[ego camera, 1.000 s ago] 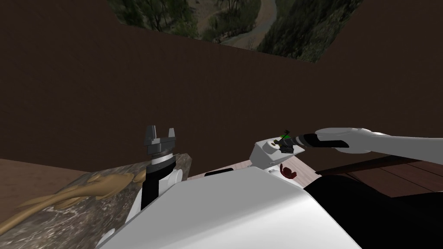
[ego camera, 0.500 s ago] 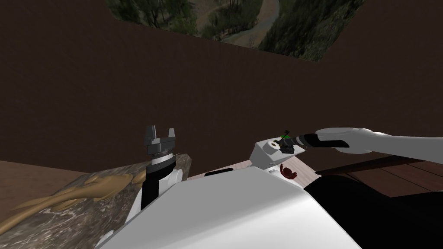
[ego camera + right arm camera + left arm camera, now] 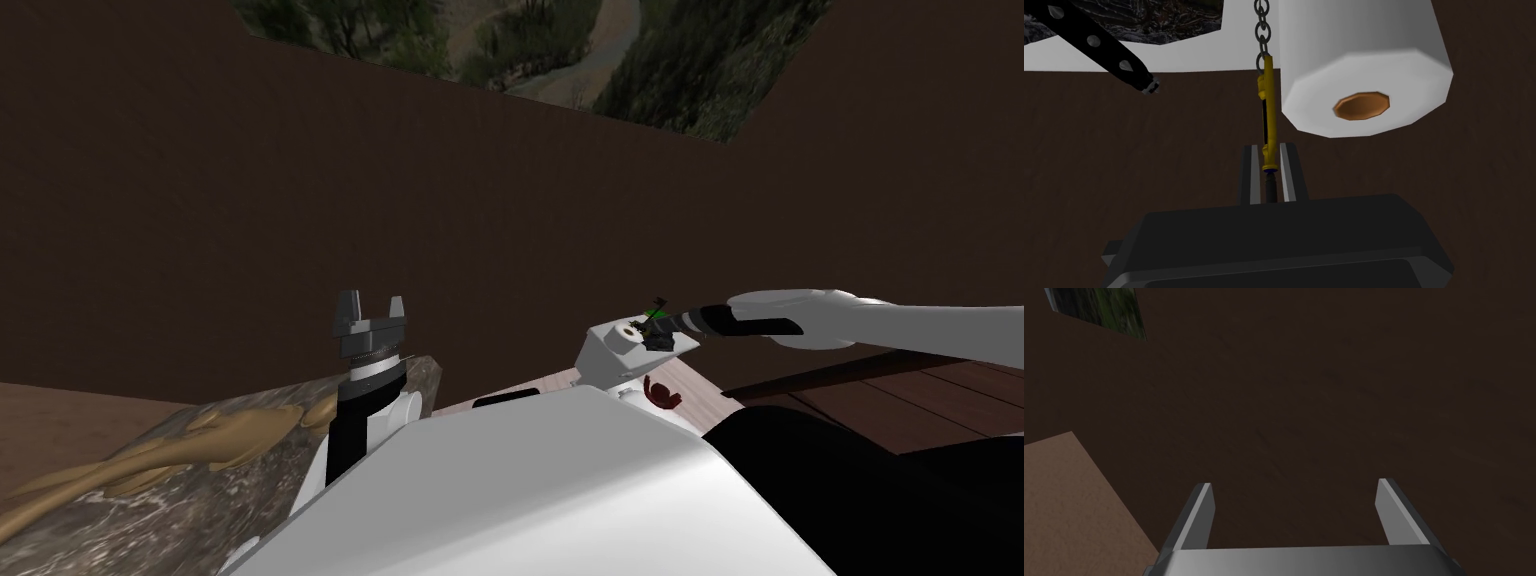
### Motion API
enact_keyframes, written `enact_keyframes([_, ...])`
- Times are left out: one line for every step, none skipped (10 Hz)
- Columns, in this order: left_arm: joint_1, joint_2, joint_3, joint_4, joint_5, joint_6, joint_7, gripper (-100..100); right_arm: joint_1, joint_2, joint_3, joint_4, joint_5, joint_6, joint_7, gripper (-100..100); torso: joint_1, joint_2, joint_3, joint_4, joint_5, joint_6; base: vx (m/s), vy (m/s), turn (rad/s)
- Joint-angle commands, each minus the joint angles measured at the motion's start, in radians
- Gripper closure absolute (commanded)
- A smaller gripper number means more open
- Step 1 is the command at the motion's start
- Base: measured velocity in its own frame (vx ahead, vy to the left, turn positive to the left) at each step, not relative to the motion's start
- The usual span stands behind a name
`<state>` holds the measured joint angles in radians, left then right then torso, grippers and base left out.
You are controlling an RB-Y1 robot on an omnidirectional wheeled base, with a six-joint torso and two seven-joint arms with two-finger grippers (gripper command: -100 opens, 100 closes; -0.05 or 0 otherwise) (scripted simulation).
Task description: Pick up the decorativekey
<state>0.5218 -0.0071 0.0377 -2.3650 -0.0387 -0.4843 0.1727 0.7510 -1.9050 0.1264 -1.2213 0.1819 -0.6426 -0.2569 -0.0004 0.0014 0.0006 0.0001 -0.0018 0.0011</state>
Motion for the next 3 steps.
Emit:
enact_keyframes([0.000,0.000,0.000,0.000,0.000,0.000,0.000,0,-0.030,0.003,0.009,0.005,0.027,-0.008,-0.019,100,0.000,0.000,0.000,0.000,0.000,0.000,-0.042,0.003,-0.032])
enact_keyframes([0.000,0.000,0.000,0.000,0.000,0.000,0.000,0,-0.015,0.000,0.002,0.001,0.013,-0.003,-0.006,100,0.000,0.000,0.000,0.000,0.000,0.000,-0.015,0.000,0.001])
enact_keyframes([0.000,0.000,0.000,0.000,0.000,0.000,0.000,0,-0.018,0.001,0.003,0.002,0.017,-0.005,-0.011,0,0.000,-0.001,0.000,0.000,0.000,0.000,0.000,0.000,0.000])
